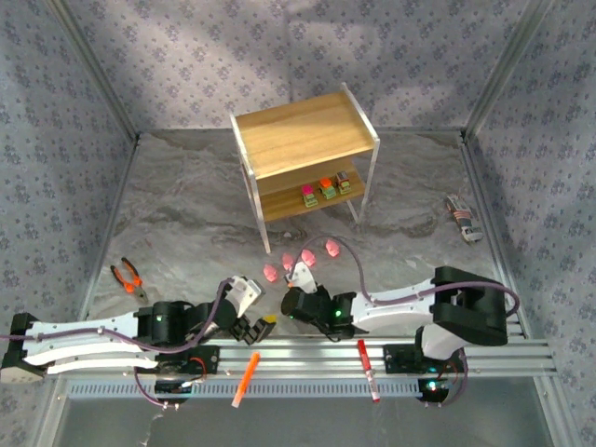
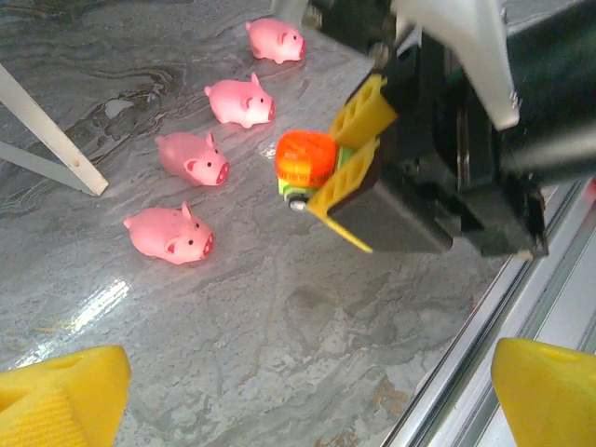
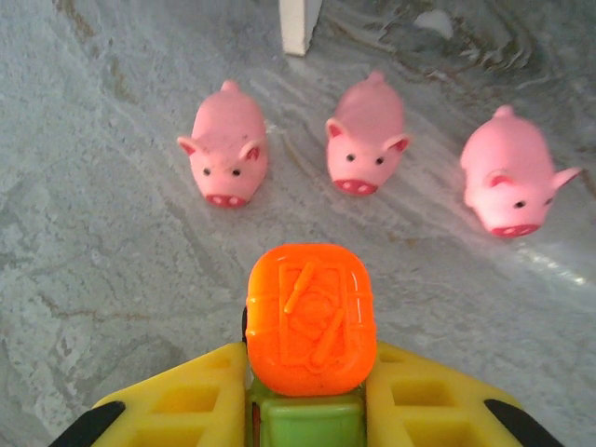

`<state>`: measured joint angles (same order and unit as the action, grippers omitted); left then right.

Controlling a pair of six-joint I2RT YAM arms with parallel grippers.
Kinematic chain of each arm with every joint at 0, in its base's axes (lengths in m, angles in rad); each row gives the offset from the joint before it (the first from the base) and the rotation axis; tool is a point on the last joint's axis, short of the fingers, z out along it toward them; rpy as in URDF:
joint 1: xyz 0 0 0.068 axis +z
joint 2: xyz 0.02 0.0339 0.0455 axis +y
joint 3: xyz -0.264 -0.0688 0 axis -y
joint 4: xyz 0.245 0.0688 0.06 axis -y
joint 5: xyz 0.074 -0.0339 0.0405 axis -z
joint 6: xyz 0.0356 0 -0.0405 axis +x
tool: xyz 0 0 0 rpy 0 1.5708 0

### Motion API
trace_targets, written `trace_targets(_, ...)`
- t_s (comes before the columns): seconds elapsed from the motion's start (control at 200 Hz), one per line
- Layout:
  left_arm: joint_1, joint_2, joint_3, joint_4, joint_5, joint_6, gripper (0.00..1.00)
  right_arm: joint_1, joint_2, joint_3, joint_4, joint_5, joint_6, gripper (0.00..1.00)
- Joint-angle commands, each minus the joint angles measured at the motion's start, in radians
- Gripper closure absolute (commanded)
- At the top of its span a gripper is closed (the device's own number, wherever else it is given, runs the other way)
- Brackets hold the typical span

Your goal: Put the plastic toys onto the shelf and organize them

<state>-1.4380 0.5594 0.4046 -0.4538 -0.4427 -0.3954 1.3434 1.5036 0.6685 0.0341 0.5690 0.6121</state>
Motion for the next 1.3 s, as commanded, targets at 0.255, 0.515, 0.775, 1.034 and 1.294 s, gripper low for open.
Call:
trace_targets(0.255,0.001,0.018,0.005,0.003,-0.044,-0.019,0.01,-0.110,-0.171,0.073,-0.135,0.028,-0.104,0.79)
trace_targets(0.515,-0.035,0.022,0.002,0.019,-0.100,-0.001,0.01,-0.195,-0.210,0.123,-0.158,0.011,-0.165,0.79)
trace_targets(0.775,-0.071,0.043,0.000,0.050,-0.113,0.033,0.01,-0.268,-0.178,0.221,-0.176,-0.018,-0.203,0.79)
trace_targets(1.034,-0.079,0.037,-0.006,0.056,-0.129,0.041,0.01,-0.312,-0.117,0.333,-0.177,-0.052,-0.245,0.79)
trace_targets(1.294,-0.080,0.019,-0.007,0.047,-0.151,0.032,0.01,-0.351,-0.049,0.419,-0.183,-0.078,-0.250,0.79)
